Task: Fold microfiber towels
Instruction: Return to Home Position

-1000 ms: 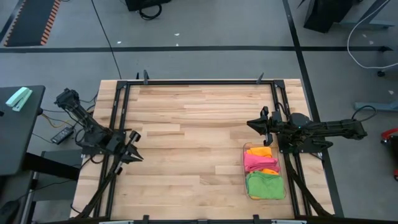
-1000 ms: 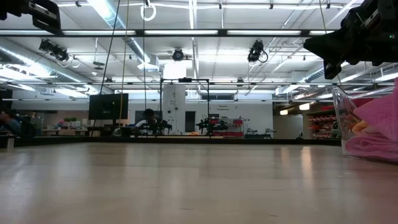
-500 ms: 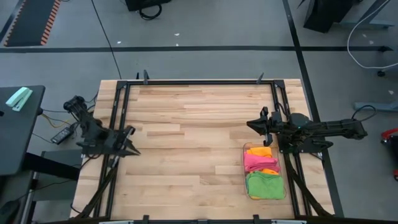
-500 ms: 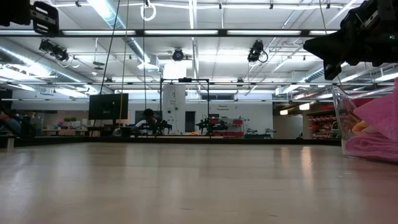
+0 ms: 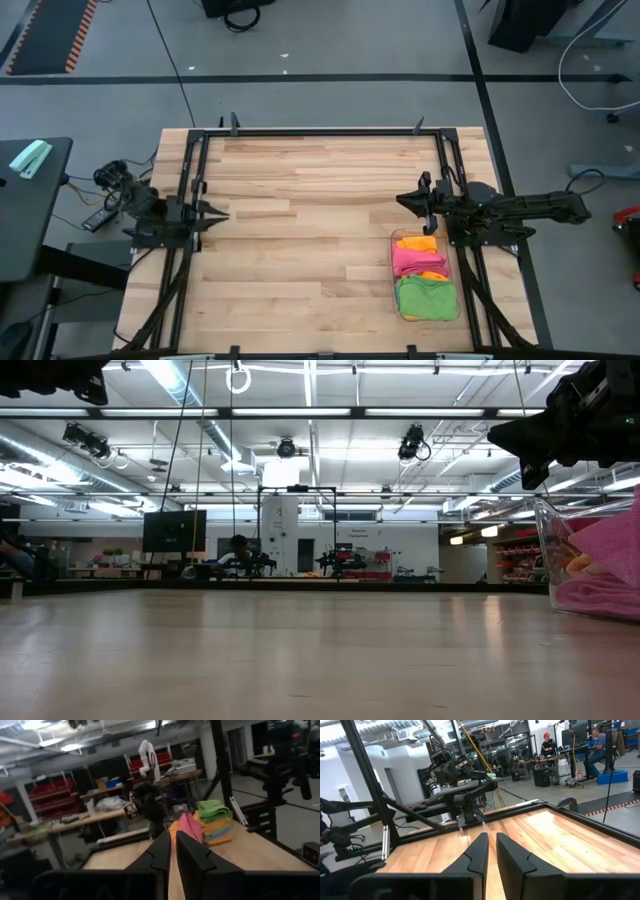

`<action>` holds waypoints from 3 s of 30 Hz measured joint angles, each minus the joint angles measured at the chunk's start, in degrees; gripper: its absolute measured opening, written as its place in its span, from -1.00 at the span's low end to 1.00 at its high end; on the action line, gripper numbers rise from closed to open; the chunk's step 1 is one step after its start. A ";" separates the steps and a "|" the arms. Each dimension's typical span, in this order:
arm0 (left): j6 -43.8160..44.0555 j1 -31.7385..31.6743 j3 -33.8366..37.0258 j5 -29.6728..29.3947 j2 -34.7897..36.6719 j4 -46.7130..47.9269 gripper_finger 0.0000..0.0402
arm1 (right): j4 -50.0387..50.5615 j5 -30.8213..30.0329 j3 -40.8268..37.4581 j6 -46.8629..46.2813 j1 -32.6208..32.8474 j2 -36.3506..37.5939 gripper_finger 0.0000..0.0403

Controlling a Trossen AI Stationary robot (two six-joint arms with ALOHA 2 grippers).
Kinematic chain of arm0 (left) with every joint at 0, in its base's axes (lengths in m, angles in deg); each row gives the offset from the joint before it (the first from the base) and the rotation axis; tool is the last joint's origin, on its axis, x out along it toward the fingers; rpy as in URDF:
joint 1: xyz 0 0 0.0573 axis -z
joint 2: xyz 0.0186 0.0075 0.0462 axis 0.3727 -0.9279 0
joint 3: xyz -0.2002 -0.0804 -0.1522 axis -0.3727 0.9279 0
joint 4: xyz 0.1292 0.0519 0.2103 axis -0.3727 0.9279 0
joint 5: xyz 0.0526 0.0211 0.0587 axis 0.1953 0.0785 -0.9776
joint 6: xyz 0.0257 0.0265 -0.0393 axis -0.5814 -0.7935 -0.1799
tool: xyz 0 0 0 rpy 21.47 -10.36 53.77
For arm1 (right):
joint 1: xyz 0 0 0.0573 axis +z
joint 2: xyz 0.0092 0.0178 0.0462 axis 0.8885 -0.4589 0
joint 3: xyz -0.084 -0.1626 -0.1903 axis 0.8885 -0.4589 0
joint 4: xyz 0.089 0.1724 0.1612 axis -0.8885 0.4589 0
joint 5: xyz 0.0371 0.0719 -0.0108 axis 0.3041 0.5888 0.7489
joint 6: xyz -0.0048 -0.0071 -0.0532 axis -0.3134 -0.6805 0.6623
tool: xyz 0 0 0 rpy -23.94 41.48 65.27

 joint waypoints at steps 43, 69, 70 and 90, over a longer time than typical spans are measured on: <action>10.24 -20.32 2.27 19.94 -0.14 14.63 -0.82 | 0.06 0.00 0.00 0.00 0.00 0.00 -0.78; 9.98 -20.32 2.27 19.93 -0.14 17.13 -0.86 | 0.06 0.00 0.00 0.00 0.00 0.01 -0.78; 9.97 -20.32 2.27 19.92 -0.14 17.13 -0.86 | 0.06 0.00 0.00 0.00 0.00 0.01 -0.78; 11.76 -20.32 2.27 19.89 -0.14 14.14 -0.86 | 0.06 0.00 0.00 0.00 0.01 0.02 -0.78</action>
